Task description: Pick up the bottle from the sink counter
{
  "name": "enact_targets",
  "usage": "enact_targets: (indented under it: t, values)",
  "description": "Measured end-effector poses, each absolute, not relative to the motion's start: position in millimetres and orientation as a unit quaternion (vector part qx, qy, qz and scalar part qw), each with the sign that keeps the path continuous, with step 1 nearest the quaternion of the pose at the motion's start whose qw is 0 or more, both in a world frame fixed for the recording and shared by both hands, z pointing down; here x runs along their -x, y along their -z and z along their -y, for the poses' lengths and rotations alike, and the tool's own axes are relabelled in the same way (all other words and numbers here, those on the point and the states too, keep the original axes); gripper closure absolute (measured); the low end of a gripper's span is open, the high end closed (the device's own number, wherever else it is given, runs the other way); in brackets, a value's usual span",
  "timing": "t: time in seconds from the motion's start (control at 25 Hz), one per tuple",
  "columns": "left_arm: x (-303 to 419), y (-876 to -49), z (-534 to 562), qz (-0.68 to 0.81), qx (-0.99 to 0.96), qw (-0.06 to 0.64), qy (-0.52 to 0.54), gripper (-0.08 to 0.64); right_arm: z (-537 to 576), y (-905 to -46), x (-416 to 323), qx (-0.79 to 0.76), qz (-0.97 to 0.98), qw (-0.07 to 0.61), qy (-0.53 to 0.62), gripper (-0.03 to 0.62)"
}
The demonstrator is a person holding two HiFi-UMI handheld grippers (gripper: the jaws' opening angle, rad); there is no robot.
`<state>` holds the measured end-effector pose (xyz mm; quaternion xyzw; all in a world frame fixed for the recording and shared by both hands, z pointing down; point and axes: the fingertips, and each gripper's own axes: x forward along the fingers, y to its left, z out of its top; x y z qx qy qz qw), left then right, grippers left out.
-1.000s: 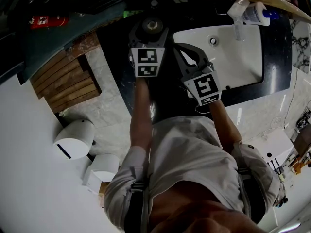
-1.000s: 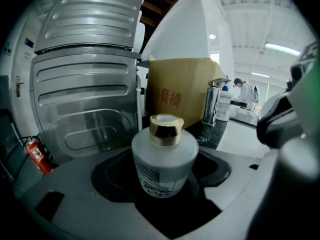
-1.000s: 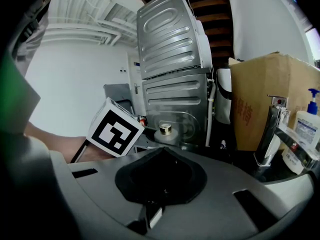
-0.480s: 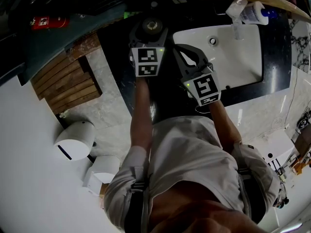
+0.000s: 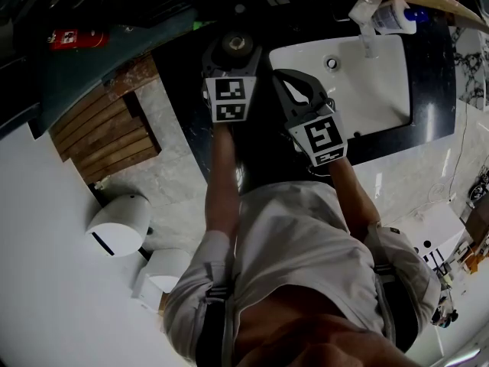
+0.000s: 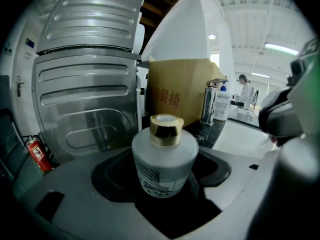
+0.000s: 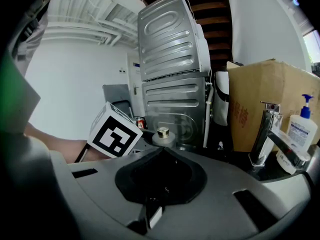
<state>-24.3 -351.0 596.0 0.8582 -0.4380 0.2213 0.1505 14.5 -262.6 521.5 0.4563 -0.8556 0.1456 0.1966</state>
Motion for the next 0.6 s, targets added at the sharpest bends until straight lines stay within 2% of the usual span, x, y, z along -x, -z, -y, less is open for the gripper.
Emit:
enact_targets:
  t: [0.6]
  values:
    - [34.2, -567.9, 327.2, 0.434, -0.865, 0.151, -0.198, 0.230, 252.2, -501.3, -17.6, -0.470, 0.854, 0.184, -0.128, 0.600]
